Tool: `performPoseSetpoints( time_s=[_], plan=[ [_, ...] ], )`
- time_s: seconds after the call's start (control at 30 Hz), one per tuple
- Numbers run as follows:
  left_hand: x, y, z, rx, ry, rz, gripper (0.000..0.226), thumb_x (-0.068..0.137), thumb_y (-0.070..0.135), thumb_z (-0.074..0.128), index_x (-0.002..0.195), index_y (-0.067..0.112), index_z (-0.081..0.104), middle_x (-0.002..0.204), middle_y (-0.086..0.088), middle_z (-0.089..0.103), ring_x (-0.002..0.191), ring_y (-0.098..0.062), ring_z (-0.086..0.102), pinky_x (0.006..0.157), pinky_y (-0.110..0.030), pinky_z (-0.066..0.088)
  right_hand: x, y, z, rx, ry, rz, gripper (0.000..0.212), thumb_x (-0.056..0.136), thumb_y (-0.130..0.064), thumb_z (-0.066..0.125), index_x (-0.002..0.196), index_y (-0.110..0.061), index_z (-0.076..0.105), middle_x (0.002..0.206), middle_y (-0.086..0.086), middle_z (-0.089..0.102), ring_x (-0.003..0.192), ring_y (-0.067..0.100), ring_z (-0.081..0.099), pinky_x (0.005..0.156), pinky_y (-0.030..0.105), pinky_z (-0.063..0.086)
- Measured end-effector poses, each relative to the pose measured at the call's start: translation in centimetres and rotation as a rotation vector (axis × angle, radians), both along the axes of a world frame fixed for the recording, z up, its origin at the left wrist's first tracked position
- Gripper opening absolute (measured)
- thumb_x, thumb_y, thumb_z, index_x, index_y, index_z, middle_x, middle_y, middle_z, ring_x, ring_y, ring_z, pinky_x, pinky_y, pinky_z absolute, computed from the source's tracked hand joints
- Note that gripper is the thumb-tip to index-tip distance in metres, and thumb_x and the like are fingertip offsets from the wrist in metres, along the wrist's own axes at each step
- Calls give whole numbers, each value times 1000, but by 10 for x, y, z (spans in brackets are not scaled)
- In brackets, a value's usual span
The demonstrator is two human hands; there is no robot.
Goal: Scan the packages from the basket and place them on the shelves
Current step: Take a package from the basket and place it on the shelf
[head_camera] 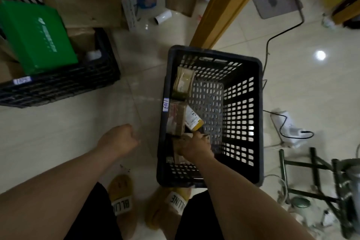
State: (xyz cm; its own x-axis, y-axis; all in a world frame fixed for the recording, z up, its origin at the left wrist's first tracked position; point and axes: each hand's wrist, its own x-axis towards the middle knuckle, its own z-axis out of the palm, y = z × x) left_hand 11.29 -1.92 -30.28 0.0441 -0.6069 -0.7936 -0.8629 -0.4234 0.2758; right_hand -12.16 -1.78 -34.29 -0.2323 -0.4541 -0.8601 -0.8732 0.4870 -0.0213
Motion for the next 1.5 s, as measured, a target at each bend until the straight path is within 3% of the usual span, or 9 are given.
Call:
performPoseSetpoints(
  time_s=[0.13,0.43,0.57,0.7,0.9,0.97,1.1,1.37,1.5],
  plan=[
    [8,-4,-46,19,-18,24,16,94,30,61,99,15,64,100,0,63,92,-17,59,80,-30,50,10,5,-52,58,-35,-81,93,83,-52,74,153,-22,20,156,12,24,143,38,28,109,54,35],
    [14,13,-55,106,-9,68,10,94,27,62,95,17,62,104,-1,64,98,-19,60,83,-29,49,-8,-1,-58,18,-42,-134,98,78,-51,78,152,-22,21,150,21,25,133,41,44,108,49,44],
    [12,12,0,153,44,109,8,94,25,62,96,17,62,107,-3,64,99,-19,60,86,-28,50,-28,-17,10,-29,-126,-353,96,73,-51,82,147,-20,30,146,19,36,125,39,50,104,44,49],
    [-5,-8,87,130,101,126,16,93,28,64,100,14,64,109,-5,65,103,-20,60,92,-30,51,-35,-33,103,-70,-413,-775,70,74,-33,88,127,-23,43,122,10,59,96,29,64,61,36,60],
    [-32,-53,266,46,352,531,29,97,40,63,120,23,58,122,-4,57,108,-20,55,88,-33,48,-31,-61,272,-5,-810,-980,66,71,-35,85,129,-20,58,123,15,68,107,36,67,74,46,61],
    [-33,-63,324,86,434,693,55,95,53,60,140,24,48,138,-7,50,125,-26,51,97,-37,45,-32,-71,325,-23,-875,-955,73,66,-35,87,130,-16,60,124,16,69,111,37,66,87,52,59],
    [-24,-75,425,162,613,812,45,89,59,63,112,20,62,116,-9,61,107,-27,58,99,-42,45,-33,-95,431,-36,-1001,-836,56,79,-30,74,130,-15,59,118,16,72,107,34,67,79,42,57],
    [5,-88,534,-5,829,701,53,74,26,84,121,8,67,127,-17,66,123,-34,60,109,-50,45,-3,-139,551,-129,-1106,-563,79,63,-23,82,137,-17,54,134,20,62,124,40,58,101,55,52],
    [33,-100,559,-197,785,649,71,69,-3,84,131,10,53,124,-12,61,115,-34,61,101,-48,53,28,-144,575,-154,-1077,-494,83,59,-53,89,132,-25,62,135,15,62,121,40,60,99,62,50]
  ],
)
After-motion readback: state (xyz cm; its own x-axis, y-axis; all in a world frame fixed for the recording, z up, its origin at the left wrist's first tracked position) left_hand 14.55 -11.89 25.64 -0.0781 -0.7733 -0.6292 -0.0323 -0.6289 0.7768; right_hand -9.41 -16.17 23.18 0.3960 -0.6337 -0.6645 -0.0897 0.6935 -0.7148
